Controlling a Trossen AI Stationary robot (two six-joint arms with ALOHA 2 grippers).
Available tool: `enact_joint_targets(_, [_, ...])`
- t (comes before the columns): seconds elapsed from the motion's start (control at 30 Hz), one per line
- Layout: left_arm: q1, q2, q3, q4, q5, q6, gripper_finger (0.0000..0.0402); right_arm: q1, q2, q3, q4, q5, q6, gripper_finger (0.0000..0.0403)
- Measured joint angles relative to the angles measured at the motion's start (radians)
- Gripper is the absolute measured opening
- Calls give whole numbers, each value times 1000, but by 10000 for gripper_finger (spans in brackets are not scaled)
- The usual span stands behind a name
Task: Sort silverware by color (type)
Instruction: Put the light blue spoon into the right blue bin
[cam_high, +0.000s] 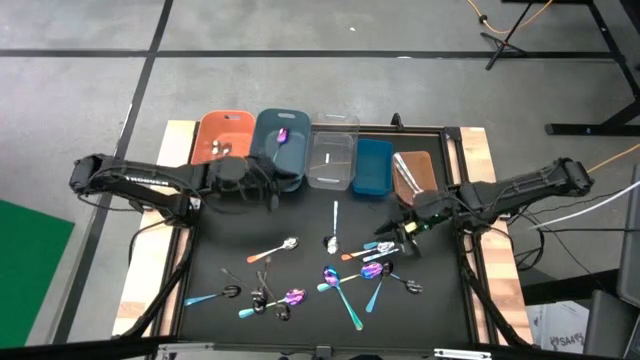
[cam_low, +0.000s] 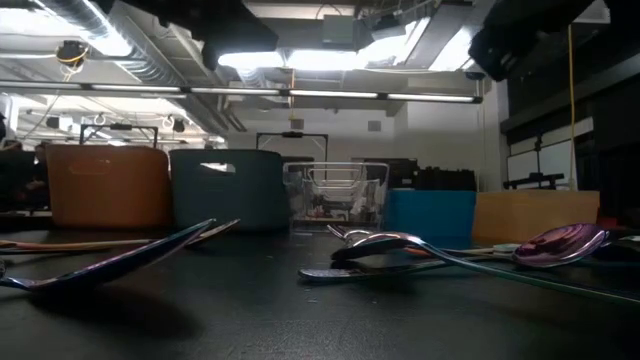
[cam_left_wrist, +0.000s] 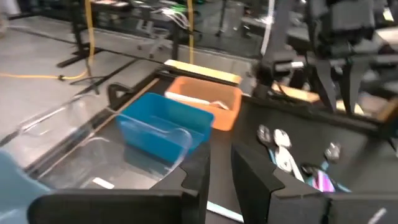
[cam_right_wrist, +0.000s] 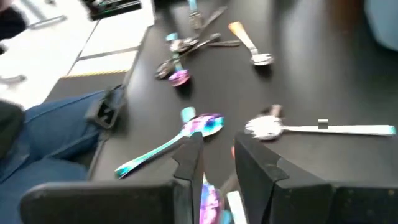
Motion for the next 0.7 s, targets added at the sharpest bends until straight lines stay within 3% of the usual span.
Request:
enact_joint_targets(0.37, [-104,1,0,-21,-23,46,60,216,63,0,5,53,-1,81])
enact_joint_targets(0.7, [-130,1,0,-20,-23,46,60,319,204,0,9,51,-1,81])
